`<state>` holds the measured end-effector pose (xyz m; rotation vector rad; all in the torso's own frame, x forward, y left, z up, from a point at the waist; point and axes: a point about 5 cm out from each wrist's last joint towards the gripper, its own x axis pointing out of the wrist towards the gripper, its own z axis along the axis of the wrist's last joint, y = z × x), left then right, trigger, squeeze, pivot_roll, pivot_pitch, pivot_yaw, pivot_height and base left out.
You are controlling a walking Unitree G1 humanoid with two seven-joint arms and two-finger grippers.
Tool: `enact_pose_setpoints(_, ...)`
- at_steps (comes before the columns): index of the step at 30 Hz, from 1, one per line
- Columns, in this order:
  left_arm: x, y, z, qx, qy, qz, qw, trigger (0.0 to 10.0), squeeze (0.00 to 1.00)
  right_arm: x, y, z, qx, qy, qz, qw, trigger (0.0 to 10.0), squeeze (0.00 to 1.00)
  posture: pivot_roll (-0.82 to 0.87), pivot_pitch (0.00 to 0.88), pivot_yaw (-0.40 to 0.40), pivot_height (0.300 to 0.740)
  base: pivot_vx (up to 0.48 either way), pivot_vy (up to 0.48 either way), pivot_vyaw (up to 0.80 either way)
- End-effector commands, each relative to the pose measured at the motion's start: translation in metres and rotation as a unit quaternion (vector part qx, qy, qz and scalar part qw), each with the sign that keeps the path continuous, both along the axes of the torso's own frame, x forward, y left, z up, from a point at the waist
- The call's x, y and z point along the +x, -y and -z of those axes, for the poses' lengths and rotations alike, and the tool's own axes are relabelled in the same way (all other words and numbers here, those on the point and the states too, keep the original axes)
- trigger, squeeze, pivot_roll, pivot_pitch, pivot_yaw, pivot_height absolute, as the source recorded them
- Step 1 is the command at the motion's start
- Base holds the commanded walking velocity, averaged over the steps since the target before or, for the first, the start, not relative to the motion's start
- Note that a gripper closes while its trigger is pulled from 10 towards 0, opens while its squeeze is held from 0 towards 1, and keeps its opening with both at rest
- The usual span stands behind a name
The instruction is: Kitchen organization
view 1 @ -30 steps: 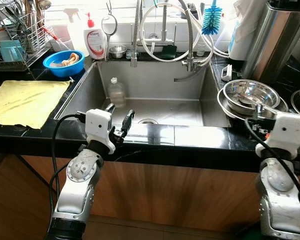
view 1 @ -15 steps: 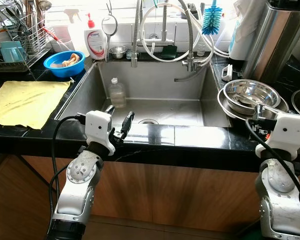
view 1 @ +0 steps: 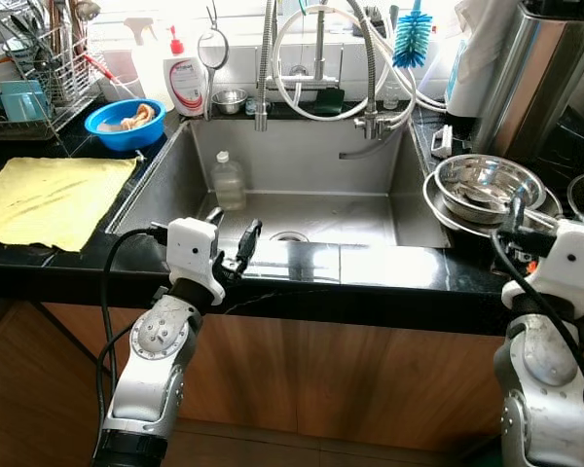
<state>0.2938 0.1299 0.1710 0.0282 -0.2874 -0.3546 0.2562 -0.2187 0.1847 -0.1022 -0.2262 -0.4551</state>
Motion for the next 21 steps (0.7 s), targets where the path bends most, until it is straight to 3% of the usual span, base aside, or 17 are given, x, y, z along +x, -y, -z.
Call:
enact_pose_setpoints(1, 0.0001, 0.0001, 0.0025, 0.002, -0.009, 0.003, 1.0, 10.0, 0.0, 0.0, -0.0029, -0.0066, 0.001, 0.015, -0.001, 1.0, 10.0, 0.0, -0.05, 0.0, 0.052, 0.74, 0.0, 0.0, 0.0)
enact_pose_setpoints(21, -0.0007, -0.0012, 0.0033, 0.004, -0.009, 0.004, 1.0, 10.0, 0.0, -0.0063, 0.0042, 0.0006, 0.029, 0.014, 0.049, 0.998, 10.0, 0.0, -0.04, 0.0, 0.051, 0.74, 0.0, 0.0, 0.0)
